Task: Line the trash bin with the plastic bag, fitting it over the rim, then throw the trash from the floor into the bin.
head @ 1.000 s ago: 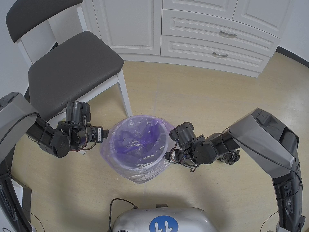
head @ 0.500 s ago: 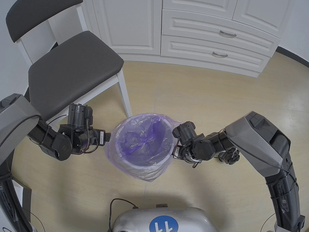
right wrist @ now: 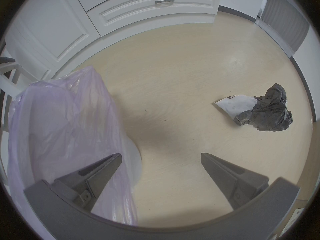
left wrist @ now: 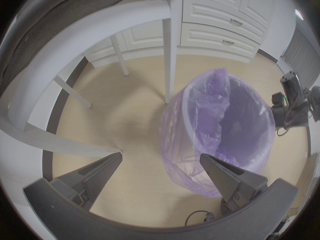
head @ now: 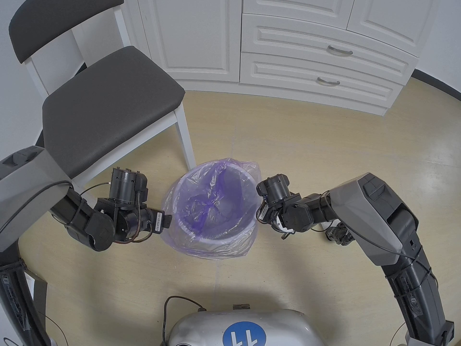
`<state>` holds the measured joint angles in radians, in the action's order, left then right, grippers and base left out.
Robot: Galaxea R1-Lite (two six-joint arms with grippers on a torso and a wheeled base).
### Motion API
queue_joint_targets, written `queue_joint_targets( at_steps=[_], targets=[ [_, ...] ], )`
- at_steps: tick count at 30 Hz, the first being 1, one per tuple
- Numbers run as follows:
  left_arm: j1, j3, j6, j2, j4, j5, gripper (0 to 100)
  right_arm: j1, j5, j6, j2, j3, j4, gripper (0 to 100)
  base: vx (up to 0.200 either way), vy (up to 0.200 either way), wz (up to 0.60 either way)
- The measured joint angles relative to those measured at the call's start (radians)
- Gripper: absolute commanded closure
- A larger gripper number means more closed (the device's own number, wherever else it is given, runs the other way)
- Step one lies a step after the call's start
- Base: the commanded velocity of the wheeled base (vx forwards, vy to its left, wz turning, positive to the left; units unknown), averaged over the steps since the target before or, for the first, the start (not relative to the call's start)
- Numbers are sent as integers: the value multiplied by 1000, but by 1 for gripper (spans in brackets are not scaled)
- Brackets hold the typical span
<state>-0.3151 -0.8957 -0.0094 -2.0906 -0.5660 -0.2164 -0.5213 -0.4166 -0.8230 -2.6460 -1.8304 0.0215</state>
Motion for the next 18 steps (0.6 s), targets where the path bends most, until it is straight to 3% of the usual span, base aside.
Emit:
queue_joint_targets(
  at_steps=[10, 18],
  targets=[
    [-46, 80, 16, -79, -182, 53, 0, 14, -28, 4, -31, -29, -32, 0, 0, 0, 0],
    [-61, 116, 41, -113, -202, 59, 0, 30, -31, 14, 0, -15, -40, 0, 0, 0, 0]
  ],
)
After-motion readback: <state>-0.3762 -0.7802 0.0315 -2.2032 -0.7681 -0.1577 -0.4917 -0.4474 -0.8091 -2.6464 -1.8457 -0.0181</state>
